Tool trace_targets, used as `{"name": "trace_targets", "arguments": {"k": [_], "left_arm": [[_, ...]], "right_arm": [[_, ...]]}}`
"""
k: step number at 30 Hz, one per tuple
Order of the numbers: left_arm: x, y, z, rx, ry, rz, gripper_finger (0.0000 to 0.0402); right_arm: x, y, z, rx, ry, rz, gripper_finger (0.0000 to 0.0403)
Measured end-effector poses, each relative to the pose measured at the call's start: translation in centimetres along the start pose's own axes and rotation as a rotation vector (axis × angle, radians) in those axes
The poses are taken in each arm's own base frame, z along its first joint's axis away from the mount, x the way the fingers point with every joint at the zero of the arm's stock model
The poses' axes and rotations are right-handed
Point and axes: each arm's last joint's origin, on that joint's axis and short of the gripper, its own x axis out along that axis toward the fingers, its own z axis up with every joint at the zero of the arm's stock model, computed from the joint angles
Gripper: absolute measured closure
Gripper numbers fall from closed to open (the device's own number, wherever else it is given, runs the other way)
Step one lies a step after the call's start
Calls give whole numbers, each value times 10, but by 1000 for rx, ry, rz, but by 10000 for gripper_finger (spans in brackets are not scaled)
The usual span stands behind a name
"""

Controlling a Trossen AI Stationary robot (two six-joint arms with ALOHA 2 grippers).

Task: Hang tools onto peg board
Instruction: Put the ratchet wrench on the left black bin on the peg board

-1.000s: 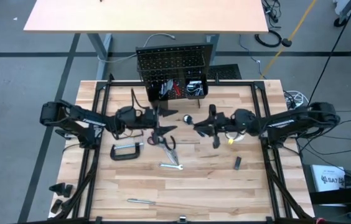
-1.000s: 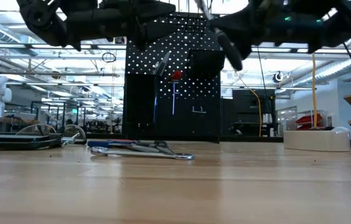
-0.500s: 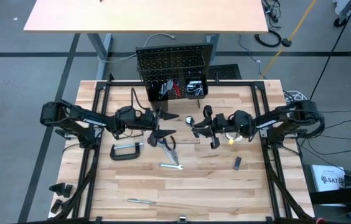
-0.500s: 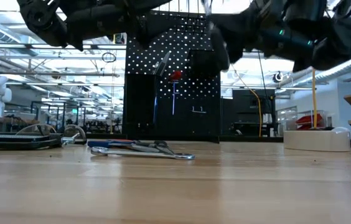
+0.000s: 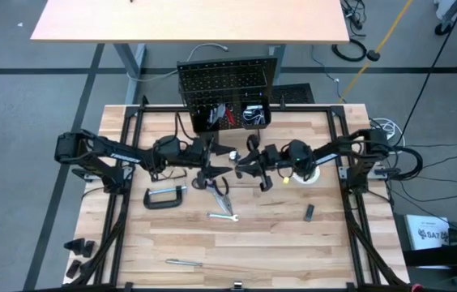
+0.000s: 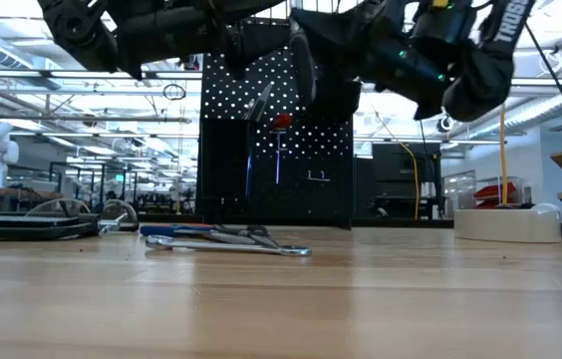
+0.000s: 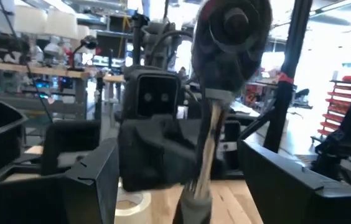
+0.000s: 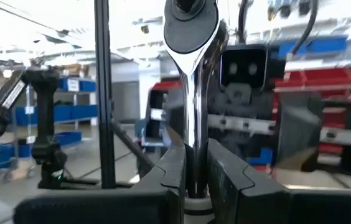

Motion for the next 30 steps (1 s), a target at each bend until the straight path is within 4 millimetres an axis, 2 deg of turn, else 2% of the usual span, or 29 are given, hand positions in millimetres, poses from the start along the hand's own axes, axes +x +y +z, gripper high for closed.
{"name": "trace_targets", "arguments": {"k": [6, 16, 19, 24, 30], "left_arm": [[-1, 3, -1, -4, 15, 9, 139], [-1, 2, -2, -5, 22, -13, 140], [-1, 2, -2, -5, 22, -14, 151], [-1, 2, -4, 2, 39, -12, 212], [-1, 2, -4, 49, 40, -12, 318]], "right_arm": [[12, -6, -9, 26, 11, 28, 370], [14, -8, -17, 50, 69, 12, 370], [14, -8, -16, 46, 61, 13, 370], [13, -9, -16, 42, 62, 8, 370], [12, -12, -15, 42, 59, -22, 370]]}}
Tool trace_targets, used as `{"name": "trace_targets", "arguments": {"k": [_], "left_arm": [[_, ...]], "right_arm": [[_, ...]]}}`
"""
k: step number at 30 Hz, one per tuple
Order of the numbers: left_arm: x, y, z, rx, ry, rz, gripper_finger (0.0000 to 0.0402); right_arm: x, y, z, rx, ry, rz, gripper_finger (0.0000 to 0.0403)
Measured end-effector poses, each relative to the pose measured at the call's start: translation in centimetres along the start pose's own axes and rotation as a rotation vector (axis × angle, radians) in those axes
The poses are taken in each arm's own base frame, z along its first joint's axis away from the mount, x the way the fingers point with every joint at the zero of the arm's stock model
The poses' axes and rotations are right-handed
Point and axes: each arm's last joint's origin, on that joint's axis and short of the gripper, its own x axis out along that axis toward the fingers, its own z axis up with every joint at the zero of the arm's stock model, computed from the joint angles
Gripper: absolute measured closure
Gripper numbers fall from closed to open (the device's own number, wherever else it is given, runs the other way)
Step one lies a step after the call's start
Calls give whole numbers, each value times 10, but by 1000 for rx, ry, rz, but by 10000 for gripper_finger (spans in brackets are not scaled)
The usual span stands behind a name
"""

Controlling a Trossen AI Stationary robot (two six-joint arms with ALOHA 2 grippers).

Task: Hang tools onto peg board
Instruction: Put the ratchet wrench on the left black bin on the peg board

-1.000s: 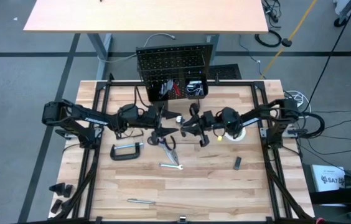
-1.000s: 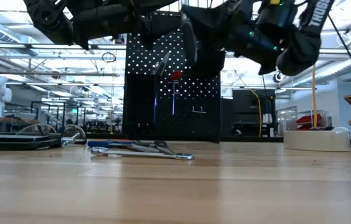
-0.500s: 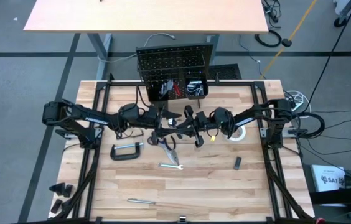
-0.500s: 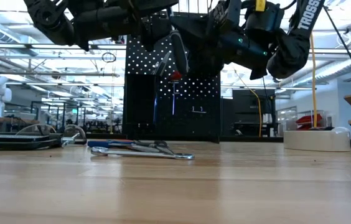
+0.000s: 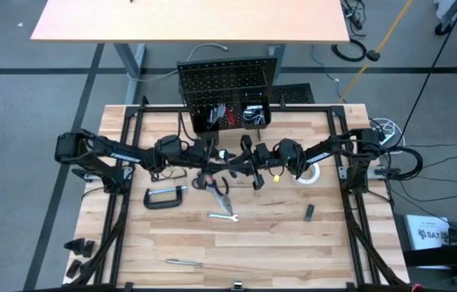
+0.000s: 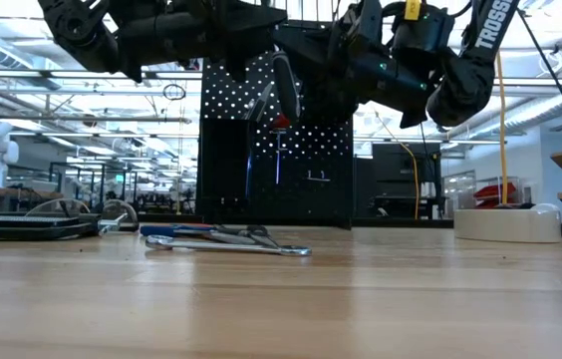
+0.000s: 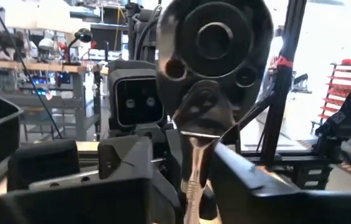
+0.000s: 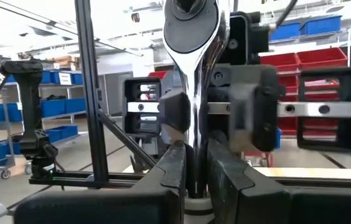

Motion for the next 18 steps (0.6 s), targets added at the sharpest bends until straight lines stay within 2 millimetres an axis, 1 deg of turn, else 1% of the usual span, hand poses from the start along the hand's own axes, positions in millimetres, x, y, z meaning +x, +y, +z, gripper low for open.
{"name": "trace_targets", "arguments": {"k": [3, 4, 10, 12, 15, 18], "left_arm": [[0, 0, -1, 54, 5, -3, 379], [0, -1, -1, 65, 6, -5, 390], [0, 0, -2, 71, 17, -6, 400], [-1, 1, -3, 71, 25, -1, 401], [-1, 2, -3, 76, 29, 18, 401], [-1, 3, -3, 76, 29, 35, 402]], "right_arm": [[0, 0, -1, 5, 10, -4, 370], [0, 0, -1, 6, 12, -4, 370], [0, -1, -2, 9, 27, -7, 369], [0, -1, -3, 21, 28, -37, 345], [0, -3, -3, 41, 23, -94, 288], [0, -3, -3, 8, 22, -110, 232]]}}
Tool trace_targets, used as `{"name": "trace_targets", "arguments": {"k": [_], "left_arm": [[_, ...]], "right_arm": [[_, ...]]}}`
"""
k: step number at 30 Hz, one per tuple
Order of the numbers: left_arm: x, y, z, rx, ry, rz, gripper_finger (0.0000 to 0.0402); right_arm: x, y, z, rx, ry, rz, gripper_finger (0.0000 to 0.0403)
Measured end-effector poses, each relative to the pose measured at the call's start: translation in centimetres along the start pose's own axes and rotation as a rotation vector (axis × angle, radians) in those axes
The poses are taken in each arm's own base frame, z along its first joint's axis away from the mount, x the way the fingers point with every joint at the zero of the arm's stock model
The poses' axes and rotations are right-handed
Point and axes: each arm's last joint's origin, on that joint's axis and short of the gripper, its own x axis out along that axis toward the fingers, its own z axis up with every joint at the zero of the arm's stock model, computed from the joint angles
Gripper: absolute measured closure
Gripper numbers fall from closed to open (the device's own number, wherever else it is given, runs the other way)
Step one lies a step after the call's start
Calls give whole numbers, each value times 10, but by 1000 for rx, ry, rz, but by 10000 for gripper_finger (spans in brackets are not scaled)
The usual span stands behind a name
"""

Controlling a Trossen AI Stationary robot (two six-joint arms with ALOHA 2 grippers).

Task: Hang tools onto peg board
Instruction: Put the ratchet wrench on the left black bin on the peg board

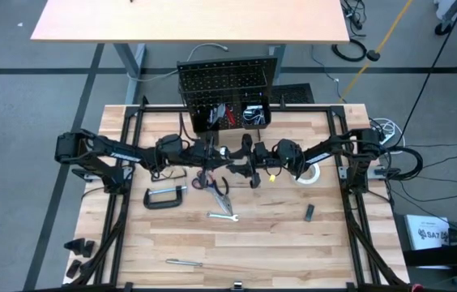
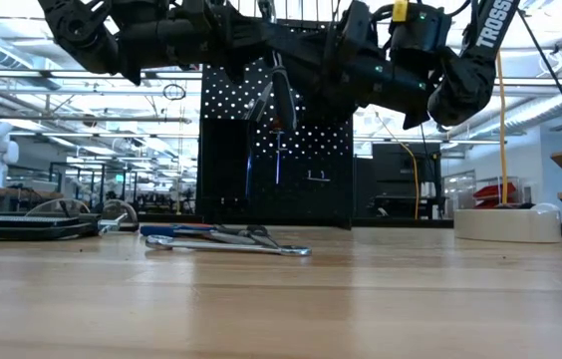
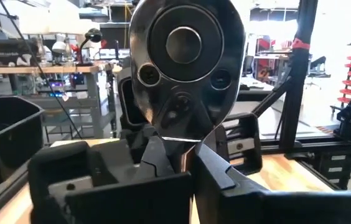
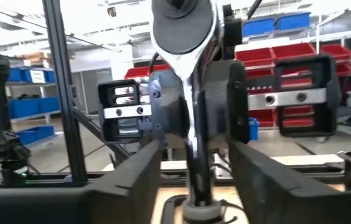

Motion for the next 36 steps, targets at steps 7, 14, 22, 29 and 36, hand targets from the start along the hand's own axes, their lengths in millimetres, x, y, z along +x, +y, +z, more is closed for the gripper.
{"name": "trace_targets", "arguments": {"k": [7, 14, 22, 29, 36], "left_arm": [[-10, 9, 9, 2, 46, 67, 402], [-40, -1, 33, 80, 87, 153, 401], [-90, -9, 30, 29, -19, 379, 401], [-106, -5, 39, -21, -138, 700, 401], [-114, 7, 46, -65, -243, 847, 401]], "right_arm": [[-1, -2, 14, -41, 45, -22, 148], [-10, -2, 39, -52, 216, -102, 140], [-20, 3, 67, -122, 249, -167, 143], [-22, 4, 73, -118, 233, -169, 143], [-23, 4, 68, -75, 278, -177, 142]]}}
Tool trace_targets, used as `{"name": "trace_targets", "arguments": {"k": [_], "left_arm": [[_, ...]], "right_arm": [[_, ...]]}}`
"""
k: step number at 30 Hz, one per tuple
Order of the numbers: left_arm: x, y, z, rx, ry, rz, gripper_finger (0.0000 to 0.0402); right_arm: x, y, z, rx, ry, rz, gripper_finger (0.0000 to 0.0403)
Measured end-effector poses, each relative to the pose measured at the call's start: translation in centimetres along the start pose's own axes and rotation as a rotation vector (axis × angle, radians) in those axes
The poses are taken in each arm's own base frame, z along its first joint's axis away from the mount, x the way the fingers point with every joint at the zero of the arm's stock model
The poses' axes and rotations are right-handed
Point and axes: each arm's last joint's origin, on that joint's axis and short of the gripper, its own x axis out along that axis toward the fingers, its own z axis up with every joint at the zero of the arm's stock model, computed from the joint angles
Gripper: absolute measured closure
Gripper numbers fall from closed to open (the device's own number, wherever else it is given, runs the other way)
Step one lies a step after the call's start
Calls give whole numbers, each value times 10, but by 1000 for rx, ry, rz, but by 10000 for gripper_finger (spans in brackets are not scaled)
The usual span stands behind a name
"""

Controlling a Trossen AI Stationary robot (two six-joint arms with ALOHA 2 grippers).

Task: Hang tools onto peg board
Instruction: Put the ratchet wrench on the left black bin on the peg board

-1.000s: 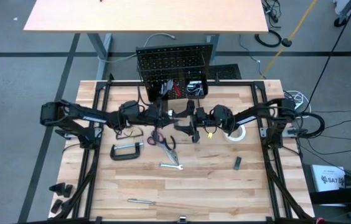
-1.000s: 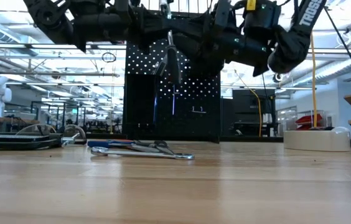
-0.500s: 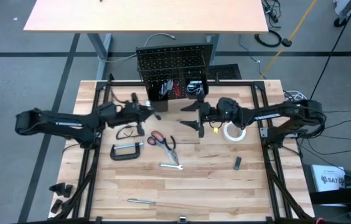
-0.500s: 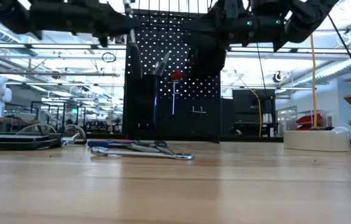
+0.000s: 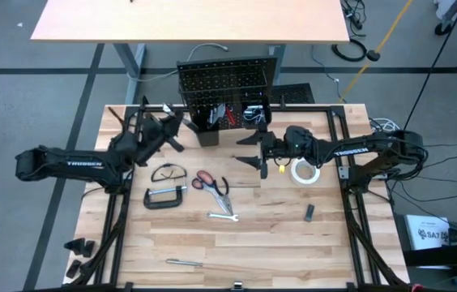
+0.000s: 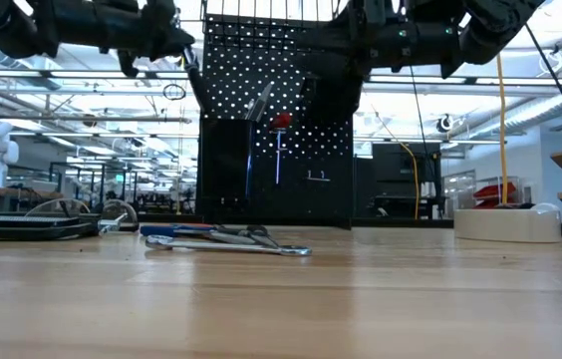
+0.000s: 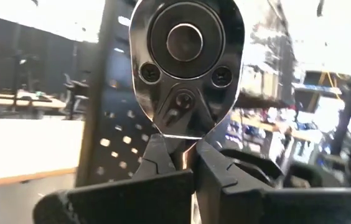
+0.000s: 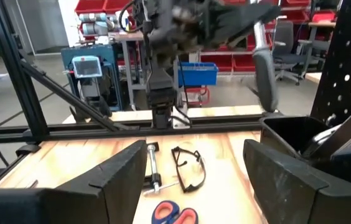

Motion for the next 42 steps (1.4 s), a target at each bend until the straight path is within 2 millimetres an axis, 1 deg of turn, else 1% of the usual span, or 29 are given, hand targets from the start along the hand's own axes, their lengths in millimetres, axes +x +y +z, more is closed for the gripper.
{"name": "trace_targets", "arguments": {"k": [5, 10, 14, 21, 28, 31, 34, 42], "left_arm": [[8, 17, -1, -99, -12, 75, 401], [20, 30, -11, -177, 18, 39, 401], [28, 35, -18, -222, 11, 8, 401], [36, 39, -24, -167, -6, 8, 401], [48, 39, -37, -114, 70, -32, 401], [53, 39, -43, -65, 99, -35, 401], [58, 38, -45, -38, 124, -34, 401], [59, 39, -58, 41, 237, -24, 401]], "right_arm": [[0, 0, -2, 4, 21, 0, 142], [0, 1, -3, 15, 26, 2, 142], [0, 2, -7, 30, 66, 4, 142], [0, 2, -11, 37, 105, 2, 142], [0, 2, -10, 33, 99, 4, 142], [0, 2, -10, 32, 99, 4, 142], [0, 2, -10, 32, 100, 5, 142], [0, 2, -10, 26, 102, 5, 142]]}}
